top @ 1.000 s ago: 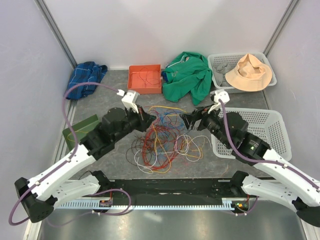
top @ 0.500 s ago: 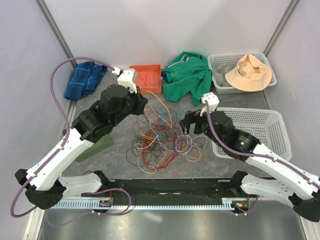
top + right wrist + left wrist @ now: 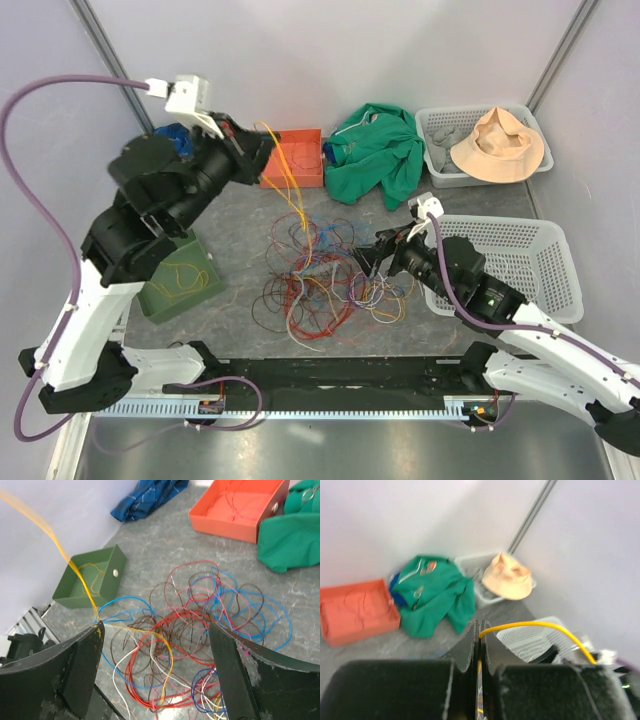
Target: Untangle the cables
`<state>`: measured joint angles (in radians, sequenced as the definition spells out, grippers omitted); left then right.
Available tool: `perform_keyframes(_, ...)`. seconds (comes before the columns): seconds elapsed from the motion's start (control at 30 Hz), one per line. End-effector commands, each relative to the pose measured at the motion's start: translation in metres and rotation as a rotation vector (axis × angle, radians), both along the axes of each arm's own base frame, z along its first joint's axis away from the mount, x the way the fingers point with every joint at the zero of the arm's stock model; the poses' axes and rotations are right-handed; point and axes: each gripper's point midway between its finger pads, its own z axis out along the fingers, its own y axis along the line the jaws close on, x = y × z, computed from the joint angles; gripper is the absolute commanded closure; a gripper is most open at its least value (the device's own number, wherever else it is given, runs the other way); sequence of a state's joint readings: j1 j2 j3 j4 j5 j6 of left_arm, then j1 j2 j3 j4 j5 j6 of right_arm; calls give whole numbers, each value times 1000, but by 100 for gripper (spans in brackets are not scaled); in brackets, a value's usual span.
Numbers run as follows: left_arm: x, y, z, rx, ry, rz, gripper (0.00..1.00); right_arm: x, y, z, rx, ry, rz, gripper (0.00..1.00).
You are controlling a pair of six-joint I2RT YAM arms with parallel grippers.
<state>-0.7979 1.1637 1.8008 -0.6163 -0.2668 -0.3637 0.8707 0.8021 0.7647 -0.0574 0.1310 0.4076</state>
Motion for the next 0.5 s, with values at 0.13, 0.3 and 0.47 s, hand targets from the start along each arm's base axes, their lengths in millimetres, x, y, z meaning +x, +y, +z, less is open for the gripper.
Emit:
perform_keyframes(0.13,-16,30,120,-88,-296,49,98,-6,-5,13,62,-33,5,7)
perform_keyframes(0.3,-10,52,134,-64,-337,164,98,-8,-12,12,62,-44,-10,6)
perform_keyframes(0.47,-2,51,116,-46,-292,186,98,-12,-4,10,93,-44,31,5)
